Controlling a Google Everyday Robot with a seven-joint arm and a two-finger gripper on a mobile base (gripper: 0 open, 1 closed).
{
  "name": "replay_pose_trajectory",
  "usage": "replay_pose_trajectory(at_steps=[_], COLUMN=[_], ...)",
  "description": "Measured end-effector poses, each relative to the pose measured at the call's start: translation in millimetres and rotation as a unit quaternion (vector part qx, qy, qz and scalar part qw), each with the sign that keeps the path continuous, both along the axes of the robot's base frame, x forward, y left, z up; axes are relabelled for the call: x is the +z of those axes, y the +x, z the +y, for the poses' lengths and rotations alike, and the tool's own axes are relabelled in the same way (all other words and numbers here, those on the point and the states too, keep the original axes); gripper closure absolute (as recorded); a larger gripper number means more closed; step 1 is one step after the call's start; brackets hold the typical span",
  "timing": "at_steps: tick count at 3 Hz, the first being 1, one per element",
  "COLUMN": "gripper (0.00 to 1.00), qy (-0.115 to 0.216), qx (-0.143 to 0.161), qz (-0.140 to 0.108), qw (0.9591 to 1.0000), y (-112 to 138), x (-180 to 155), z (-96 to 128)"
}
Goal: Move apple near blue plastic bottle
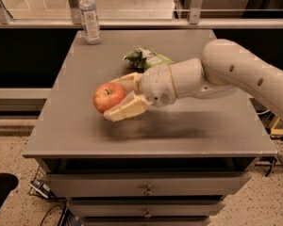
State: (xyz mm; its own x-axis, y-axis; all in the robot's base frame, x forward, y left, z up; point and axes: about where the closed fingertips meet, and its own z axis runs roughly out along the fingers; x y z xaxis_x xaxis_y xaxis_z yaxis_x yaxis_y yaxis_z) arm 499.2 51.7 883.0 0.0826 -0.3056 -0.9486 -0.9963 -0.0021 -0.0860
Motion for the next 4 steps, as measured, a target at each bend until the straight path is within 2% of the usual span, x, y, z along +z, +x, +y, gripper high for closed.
replay_pose_trajectory(at_steps=[1, 2, 3, 4], gripper=[1.0, 1.0, 1.0, 1.0], qy=[-0.028, -0.052, -0.078, -0.084], qx=[-0.054, -0.124, -0.184, -0.214], qz=[0.008, 0.024, 0.028, 0.032], qw=[0.9981, 0.9906, 0.9795, 0.9726], y=[63.1, 136.7, 201.3, 250.3], x=[28.1, 39.2, 41.8, 37.4], z=[-15.1, -26.0, -26.9, -15.6])
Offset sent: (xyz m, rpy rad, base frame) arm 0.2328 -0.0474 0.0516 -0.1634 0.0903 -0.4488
